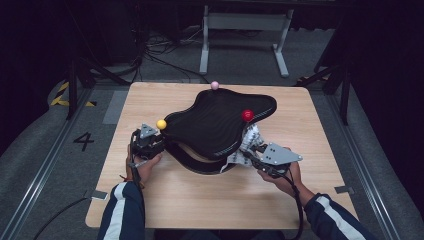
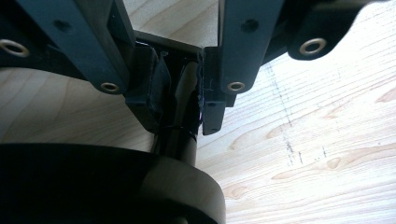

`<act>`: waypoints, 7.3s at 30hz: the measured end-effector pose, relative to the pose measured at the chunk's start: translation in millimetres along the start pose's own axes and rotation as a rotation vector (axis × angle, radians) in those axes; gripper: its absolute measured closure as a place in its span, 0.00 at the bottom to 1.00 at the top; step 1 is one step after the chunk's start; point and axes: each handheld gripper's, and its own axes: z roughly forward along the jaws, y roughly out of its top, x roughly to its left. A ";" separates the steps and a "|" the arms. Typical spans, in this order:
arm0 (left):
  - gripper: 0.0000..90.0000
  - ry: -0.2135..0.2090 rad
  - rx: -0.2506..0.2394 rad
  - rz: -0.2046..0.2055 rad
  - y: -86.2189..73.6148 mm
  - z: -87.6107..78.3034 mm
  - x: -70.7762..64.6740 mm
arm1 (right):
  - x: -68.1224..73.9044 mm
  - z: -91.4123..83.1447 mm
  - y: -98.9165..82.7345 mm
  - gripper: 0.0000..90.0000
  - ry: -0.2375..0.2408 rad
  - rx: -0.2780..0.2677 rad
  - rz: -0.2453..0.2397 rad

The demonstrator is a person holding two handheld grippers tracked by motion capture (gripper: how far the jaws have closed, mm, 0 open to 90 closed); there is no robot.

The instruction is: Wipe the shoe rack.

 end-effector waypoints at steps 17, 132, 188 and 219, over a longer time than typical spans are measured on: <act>0.81 -0.061 0.011 0.025 -5.7 -6.0 -3.2 | -12.7 12.5 -21.3 0.87 0.012 0.077 0.036; 0.81 -0.127 0.035 0.056 -9.7 -6.6 -2.0 | -51.4 66.8 -76.8 0.86 -0.008 0.295 0.159; 0.81 -0.239 0.042 0.099 -24.4 -18.0 -32.8 | -62.3 58.1 -59.2 0.86 -0.047 0.226 0.136; 0.80 -0.275 0.043 0.117 -30.3 -20.1 -50.2 | -19.4 75.2 -61.9 0.86 0.051 0.294 0.026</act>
